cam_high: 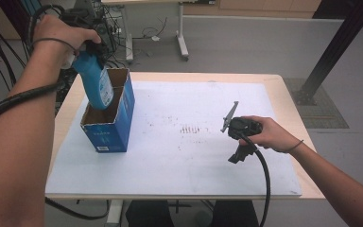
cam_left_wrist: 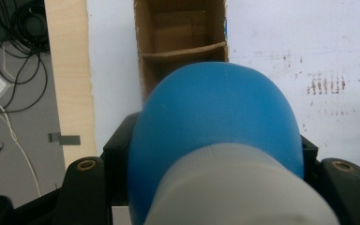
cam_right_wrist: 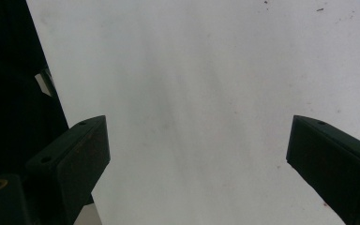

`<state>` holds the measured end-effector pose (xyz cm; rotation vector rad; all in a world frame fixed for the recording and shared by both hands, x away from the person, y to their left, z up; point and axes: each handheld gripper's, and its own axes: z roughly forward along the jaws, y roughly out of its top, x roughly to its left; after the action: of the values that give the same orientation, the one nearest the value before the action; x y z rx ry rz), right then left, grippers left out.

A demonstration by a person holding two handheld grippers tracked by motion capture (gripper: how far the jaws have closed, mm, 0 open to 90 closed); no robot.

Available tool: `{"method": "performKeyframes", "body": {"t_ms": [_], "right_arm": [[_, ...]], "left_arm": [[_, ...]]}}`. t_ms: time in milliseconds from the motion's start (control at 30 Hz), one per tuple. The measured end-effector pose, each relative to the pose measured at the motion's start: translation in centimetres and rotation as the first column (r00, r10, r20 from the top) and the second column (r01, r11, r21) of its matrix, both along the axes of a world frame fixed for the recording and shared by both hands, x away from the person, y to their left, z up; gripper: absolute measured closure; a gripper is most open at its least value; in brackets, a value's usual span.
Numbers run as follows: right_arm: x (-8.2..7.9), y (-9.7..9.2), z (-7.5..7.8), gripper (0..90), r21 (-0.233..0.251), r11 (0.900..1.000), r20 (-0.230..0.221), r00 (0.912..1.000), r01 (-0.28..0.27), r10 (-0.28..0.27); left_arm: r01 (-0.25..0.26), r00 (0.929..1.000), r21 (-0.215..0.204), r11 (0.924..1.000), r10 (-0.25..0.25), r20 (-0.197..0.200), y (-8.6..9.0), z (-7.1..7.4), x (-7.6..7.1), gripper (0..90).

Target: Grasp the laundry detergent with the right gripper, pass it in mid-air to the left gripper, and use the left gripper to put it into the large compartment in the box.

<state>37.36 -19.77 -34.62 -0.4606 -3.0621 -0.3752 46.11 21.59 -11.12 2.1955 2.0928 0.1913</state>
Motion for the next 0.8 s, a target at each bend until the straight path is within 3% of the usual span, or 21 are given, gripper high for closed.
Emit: {"method": "performKeyframes", "body": {"t_ms": [300, 800], "right_arm": [[0.0, 0.1, -0.2, 5.9, 0.017, 0.9998, -0.004, 1.0000, -0.008, 0.008], [-0.1, -0.1, -0.7, 5.9, 0.016, 0.9999, -0.017, 0.9998, 0.003, -0.003]], "left_arm": [[-0.009, 0.9995, -0.025, 0.9997, 0.009, -0.031, 0.5, -2.7, 0.7, 39.1], [-0.009, 0.9970, -0.017, 0.9998, 0.008, -0.077, 1.1, -6.9, 1.3, 39.1]]}}
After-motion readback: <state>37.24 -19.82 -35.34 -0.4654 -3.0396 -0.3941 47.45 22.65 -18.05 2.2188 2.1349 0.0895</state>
